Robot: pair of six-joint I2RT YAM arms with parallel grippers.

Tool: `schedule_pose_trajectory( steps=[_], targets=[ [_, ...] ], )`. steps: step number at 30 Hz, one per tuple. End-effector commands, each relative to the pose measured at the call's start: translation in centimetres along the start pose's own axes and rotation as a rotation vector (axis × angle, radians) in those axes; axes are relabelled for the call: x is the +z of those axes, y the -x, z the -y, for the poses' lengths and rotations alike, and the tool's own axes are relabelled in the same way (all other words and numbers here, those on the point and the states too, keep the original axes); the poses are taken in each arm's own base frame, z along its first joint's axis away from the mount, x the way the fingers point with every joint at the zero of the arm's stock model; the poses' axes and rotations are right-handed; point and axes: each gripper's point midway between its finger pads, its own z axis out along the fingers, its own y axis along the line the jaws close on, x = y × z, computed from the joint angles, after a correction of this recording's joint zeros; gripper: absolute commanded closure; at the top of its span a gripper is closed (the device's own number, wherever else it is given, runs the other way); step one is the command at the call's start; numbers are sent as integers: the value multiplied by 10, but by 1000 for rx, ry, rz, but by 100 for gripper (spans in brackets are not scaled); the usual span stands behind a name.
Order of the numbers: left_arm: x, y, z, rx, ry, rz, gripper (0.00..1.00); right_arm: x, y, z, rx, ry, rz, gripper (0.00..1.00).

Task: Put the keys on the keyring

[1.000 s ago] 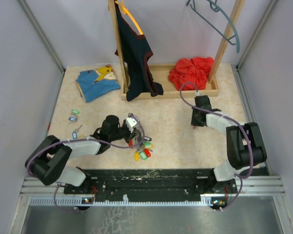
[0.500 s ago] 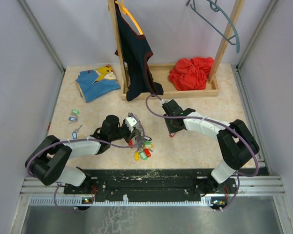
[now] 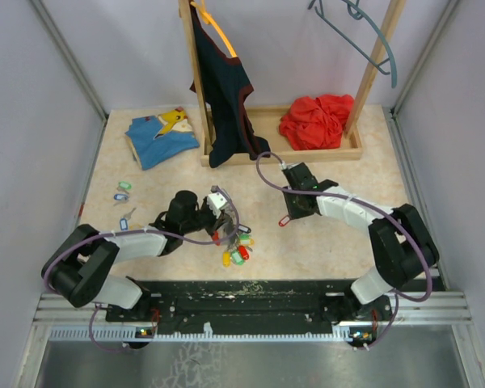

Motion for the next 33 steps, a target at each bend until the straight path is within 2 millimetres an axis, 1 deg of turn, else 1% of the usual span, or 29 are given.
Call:
schedule_pose_trajectory(
  steps=[1,4,7,12,21,25,33],
  targets=[
    [4,16,-4,6,6,38,100,1,22,2,69,94,96,70],
    [4,16,-3,6,0,37,100,6,24,1,97,153,107,70],
    [4,16,-2,8,-4,37,100,10,24,4,116,175,109,70],
    [4,15,-1,8,-11,35,100,18,17,8,125,204,80,69],
    [6,14,0,5,-22,29,100,30,1,3,133,243,16,69],
    [6,14,0,4,-23,27,100,27,0,-3,125,278,10,72],
    [6,15,1,3,-29,29,100,13,7,-15,114,357,38,81]
  ],
)
